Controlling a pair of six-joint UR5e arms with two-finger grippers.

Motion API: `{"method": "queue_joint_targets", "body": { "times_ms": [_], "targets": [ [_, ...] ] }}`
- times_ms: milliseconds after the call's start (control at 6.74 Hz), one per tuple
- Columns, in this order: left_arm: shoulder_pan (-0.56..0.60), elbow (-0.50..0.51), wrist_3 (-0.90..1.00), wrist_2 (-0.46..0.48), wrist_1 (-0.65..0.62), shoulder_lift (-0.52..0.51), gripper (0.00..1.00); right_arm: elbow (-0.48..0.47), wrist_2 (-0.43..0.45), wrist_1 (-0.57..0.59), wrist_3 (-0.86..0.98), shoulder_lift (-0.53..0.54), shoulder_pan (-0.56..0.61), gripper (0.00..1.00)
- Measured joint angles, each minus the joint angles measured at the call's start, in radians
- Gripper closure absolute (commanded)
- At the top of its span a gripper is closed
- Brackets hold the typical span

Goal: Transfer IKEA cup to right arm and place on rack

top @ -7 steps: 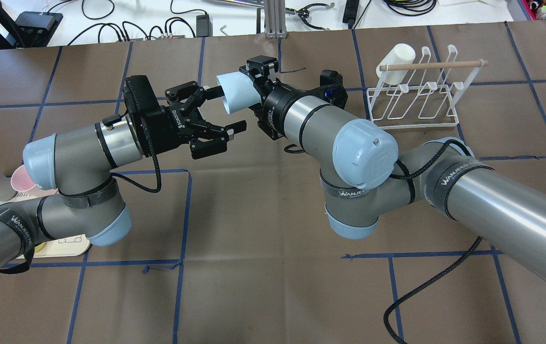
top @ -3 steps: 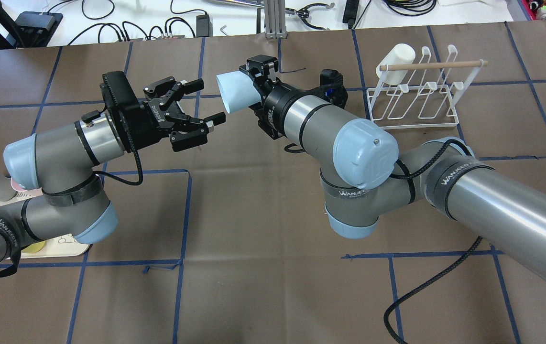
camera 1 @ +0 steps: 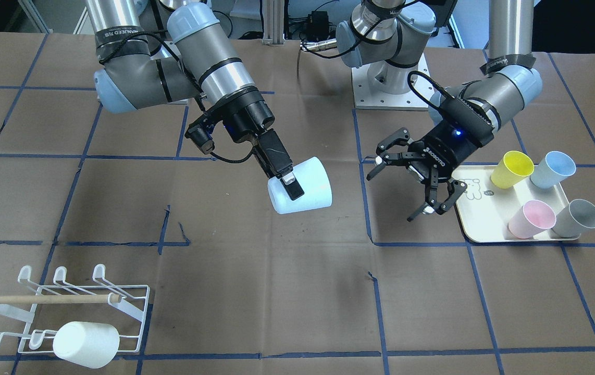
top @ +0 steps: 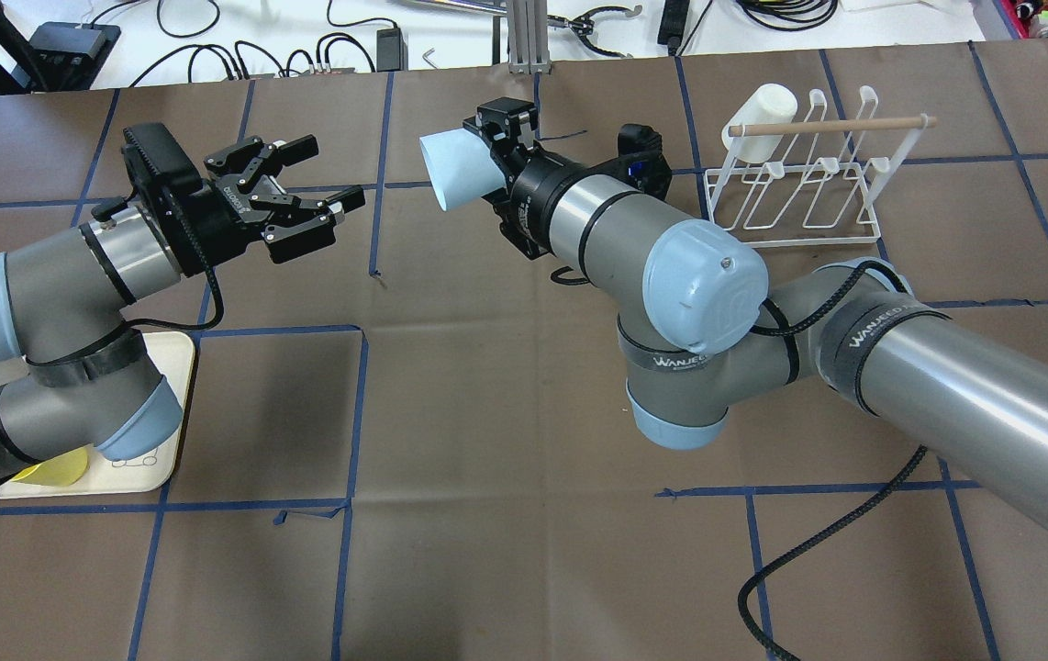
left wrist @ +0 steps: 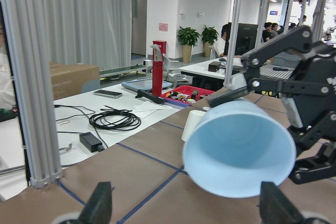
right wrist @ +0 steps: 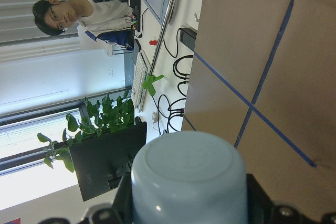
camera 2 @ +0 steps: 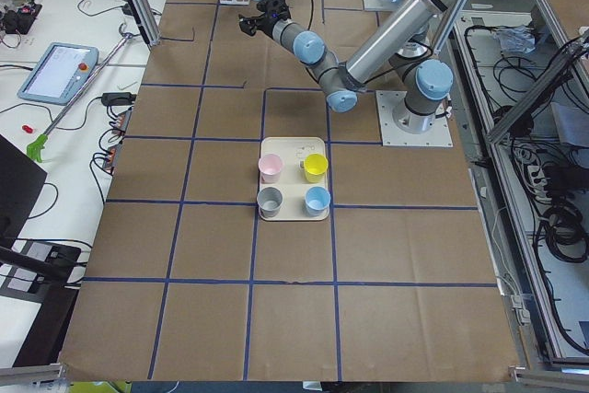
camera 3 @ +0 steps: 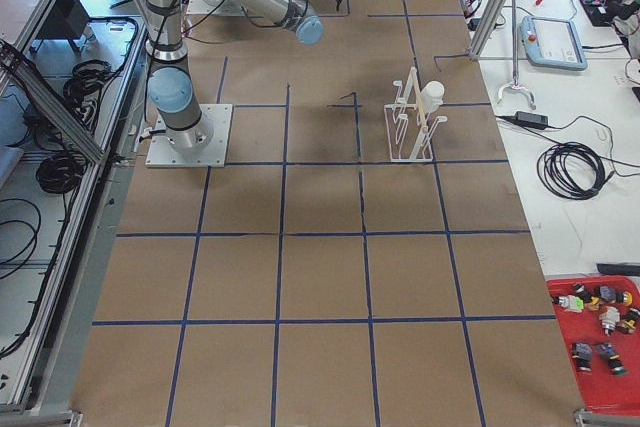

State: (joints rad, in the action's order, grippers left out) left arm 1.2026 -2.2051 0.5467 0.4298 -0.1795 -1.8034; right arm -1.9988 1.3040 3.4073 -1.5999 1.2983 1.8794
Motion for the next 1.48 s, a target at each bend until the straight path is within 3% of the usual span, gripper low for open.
{"method": "queue_joint_targets", "body": {
  "times_ms": [445,890,1186,1483],
  "targets": [
    [0.045,0.205,0.001,0.368,0.333,-0.008,0.01,0.012,-0.027,0.001,0.422,-0.004,-0.19,0.79],
    [0.193,0.483,-0.004,0.756,0.852,-0.011,0.01,0.029,-0.062,-0.001,0.935,-0.017,-0.38,0.8],
    [0.226,0.624,-0.106,0.872,1.183,0.004,0.01,0.099,-0.065,0.0,1.3,-0.082,-0.478,0.81],
    [0.258,0.671,-0.275,0.956,1.371,0.052,0.01,0.167,-0.064,0.003,1.57,-0.144,-0.552,0.81]
  ]
}}
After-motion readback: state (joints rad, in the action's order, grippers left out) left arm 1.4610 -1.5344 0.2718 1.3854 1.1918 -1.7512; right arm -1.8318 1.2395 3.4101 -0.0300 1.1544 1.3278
